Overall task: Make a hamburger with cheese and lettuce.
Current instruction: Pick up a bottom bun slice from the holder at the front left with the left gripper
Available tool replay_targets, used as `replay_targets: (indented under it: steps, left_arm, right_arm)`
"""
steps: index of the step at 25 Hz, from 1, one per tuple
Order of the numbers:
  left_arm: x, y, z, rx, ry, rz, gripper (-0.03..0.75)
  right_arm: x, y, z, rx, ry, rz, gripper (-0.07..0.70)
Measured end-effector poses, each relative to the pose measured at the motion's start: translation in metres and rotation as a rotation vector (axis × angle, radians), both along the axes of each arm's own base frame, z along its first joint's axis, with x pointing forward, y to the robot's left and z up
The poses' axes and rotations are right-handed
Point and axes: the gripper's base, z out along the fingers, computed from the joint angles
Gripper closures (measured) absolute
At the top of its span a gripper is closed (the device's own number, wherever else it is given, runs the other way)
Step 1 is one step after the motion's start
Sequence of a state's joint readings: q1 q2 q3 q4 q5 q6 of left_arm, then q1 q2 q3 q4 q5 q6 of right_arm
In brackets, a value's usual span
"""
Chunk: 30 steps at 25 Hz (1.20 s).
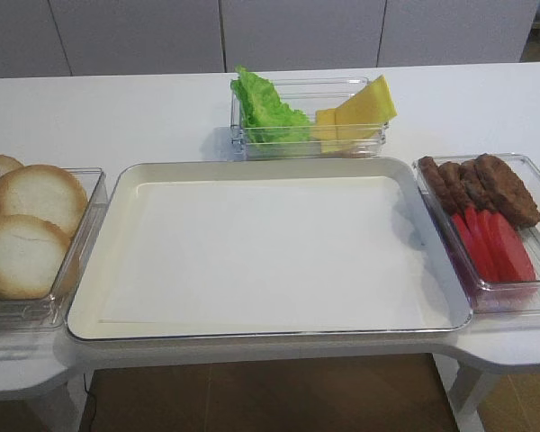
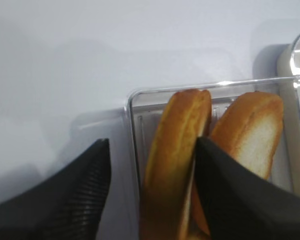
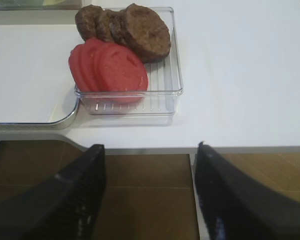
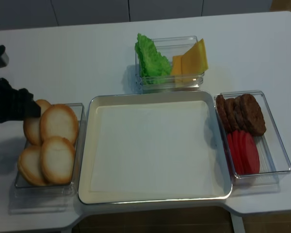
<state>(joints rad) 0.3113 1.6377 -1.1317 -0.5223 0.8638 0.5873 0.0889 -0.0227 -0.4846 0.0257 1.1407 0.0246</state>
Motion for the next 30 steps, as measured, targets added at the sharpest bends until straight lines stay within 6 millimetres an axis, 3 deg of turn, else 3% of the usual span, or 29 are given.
replay_targets:
  steps: [4,15,30]
  left_arm:
    - [0.001,0.0,0.0,0.0,-0.002,-0.001,0.351]
    - [0.001,0.0,0.001,-0.002,-0.004,-0.003,0.564]
    - [-0.003,-0.001,0.01,0.011,-0.03,-0.01,0.568]
  right_arm:
    - [0.0,0.0,0.0,0.0,0.0,0.0,0.188]
    - [0.0,0.0,0.0,0.0,0.0,0.0,0.188]
    - [0.0,0.0,0.0,0.0,0.0,0.0,0.188]
